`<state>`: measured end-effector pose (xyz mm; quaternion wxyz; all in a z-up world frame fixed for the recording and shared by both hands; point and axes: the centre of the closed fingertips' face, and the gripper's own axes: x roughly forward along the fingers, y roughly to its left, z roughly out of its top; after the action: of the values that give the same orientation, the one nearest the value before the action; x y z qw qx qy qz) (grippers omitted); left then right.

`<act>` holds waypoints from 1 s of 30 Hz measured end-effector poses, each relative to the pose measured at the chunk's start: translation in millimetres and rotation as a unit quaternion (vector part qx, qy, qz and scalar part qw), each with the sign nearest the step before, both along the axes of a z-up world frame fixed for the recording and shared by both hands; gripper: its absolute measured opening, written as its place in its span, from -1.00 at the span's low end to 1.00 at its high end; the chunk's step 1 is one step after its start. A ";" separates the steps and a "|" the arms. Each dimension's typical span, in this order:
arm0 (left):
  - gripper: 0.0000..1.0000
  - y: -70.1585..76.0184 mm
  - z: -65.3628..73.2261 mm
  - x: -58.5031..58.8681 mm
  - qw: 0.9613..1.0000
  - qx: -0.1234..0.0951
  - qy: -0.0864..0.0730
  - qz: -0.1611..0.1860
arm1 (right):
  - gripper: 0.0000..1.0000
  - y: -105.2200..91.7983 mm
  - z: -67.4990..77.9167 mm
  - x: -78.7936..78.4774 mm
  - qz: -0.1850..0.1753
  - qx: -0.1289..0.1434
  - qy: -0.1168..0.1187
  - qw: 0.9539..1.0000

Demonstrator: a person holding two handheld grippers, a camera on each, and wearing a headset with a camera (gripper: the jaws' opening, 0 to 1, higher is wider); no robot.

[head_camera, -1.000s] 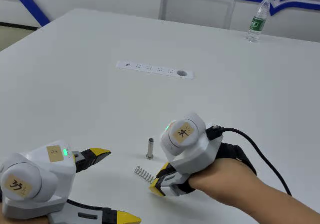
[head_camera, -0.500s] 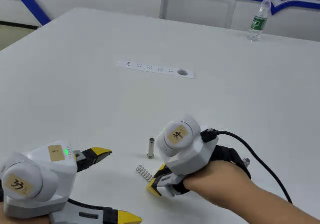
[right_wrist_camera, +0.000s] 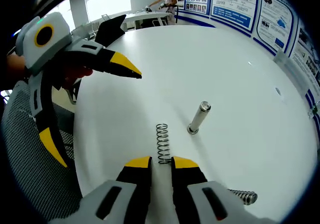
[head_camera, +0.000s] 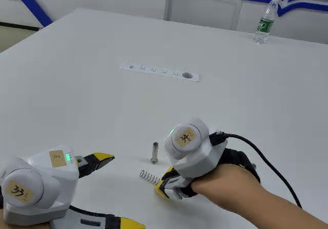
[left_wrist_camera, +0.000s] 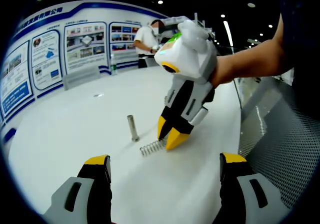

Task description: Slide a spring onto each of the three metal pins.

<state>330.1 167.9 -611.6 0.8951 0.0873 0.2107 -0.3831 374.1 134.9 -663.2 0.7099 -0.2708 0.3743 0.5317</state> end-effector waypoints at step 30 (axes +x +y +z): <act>0.82 -2.2 -1.6 -0.7 1.000 0.006 -0.001 -0.007 | -0.77 -7.6 8.5 -2.0 0.021 -0.004 -0.011 1.000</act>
<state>329.3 165.7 -613.2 0.8921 0.0943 0.2117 -0.3878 372.1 127.3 -654.6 0.7014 -0.2874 0.3630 0.5419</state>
